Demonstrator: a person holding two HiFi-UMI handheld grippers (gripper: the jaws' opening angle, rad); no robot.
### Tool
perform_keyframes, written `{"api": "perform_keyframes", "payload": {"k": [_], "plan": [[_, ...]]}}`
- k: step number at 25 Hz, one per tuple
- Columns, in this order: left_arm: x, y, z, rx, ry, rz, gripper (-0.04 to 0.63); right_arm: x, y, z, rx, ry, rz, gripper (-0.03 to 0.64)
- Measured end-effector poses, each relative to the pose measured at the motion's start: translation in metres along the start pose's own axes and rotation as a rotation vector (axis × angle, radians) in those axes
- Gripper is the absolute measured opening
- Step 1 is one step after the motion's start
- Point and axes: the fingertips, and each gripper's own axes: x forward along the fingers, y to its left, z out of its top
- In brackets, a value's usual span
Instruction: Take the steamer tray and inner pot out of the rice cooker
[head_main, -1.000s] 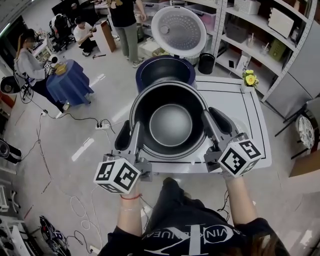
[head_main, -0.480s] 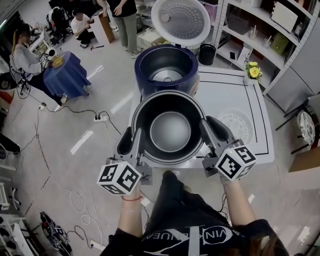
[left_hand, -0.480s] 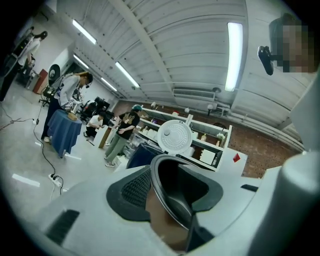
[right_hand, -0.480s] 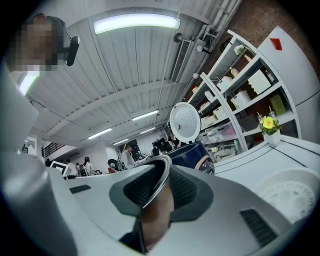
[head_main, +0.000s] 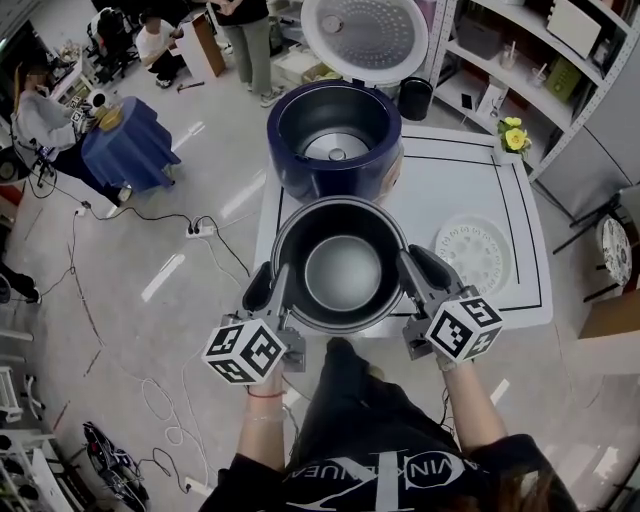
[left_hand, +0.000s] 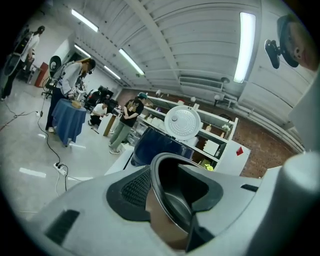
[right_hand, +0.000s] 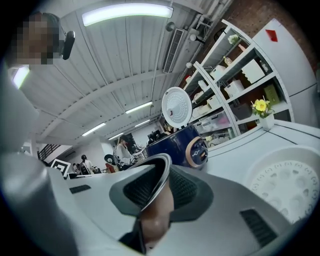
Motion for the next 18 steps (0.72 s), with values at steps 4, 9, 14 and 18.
{"api": "perform_keyframes", "payload": {"k": [4, 9, 14, 18], "plan": [[0.008, 0.007, -0.011, -0.008, 0.041, 0.002, 0.161, 0.003, -0.01, -0.015, 0.031, 0.029, -0.025, 0.077], [0.018, 0.01, -0.016, -0.004, 0.071, -0.005, 0.161, 0.007, -0.02, -0.023, 0.05, 0.048, -0.046, 0.078], [0.027, 0.009, -0.016, -0.001, 0.074, -0.016, 0.161, 0.009, -0.027, -0.023, 0.052, 0.046, -0.053, 0.078], [0.03, 0.008, -0.016, 0.006, 0.074, -0.02, 0.16, 0.01, -0.029, -0.02, 0.032, 0.052, -0.051, 0.078]]}}
